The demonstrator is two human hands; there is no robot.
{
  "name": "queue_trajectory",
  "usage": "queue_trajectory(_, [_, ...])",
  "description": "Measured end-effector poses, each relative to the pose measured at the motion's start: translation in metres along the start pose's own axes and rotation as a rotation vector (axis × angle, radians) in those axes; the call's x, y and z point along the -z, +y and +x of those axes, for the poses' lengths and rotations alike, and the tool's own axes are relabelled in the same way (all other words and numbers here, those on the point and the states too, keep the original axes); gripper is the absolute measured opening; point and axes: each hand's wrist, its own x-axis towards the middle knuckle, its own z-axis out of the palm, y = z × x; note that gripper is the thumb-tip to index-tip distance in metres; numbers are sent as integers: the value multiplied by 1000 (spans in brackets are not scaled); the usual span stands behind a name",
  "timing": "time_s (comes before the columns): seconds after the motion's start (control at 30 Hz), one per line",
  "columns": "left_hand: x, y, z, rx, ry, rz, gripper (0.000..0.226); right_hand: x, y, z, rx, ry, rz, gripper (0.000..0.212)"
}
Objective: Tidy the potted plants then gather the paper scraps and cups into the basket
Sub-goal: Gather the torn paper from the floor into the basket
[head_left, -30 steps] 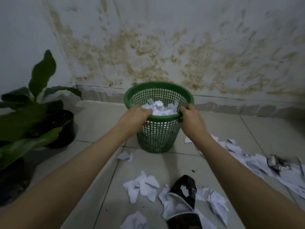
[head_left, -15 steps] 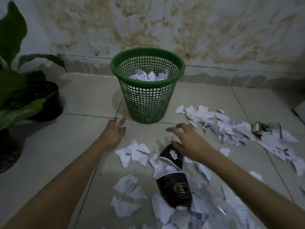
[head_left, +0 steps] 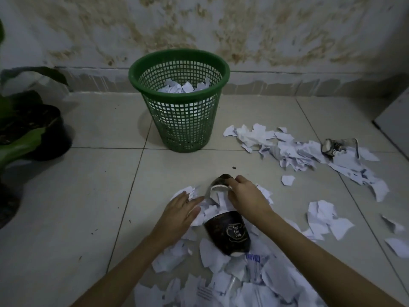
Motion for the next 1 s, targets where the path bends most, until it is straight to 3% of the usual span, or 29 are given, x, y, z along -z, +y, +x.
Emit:
queue_trajectory(0.13, [-1, 12, -4, 24, 15, -10, 40, 13, 14, -10, -128, 198, 232, 16])
queue_trajectory(0.27, [9, 34, 5, 118, 268, -125, 25, 16, 16, -28, -107, 308, 265, 14])
queue_trajectory(0.33, [17, 56, 21, 250, 235, -481, 22, 12, 9, -36, -24, 322, 187, 17])
queue_trajectory(0.4, [30, 78, 43, 492, -11, -1111, 26, 8, 1, -42, 52, 340, 142, 21])
queue_trajectory(0.47, [32, 85, 56, 599, -148, -1449, 29, 7, -3, -45, 160, 358, 94, 22])
queue_trajectory(0.53, [31, 87, 61, 576, -95, -1379, 31, 8, -2, -48, 267, 324, 85, 17])
queue_trajectory(0.6, [28, 85, 61, 522, 68, -1165, 27, 9, 3, -53, 245, 256, 237, 33])
queue_trajectory(0.7, [22, 87, 57, 367, 195, -846, 34, 13, 4, -52, -30, 267, 663, 65])
queue_trajectory(0.8, [15, 99, 54, 160, 151, -737, 39, 21, -1, -36, -227, 187, 915, 85])
queue_trajectory(1.0, [14, 97, 49, -16, 72, -459, 54, 39, 23, -17, -422, 423, 1131, 37])
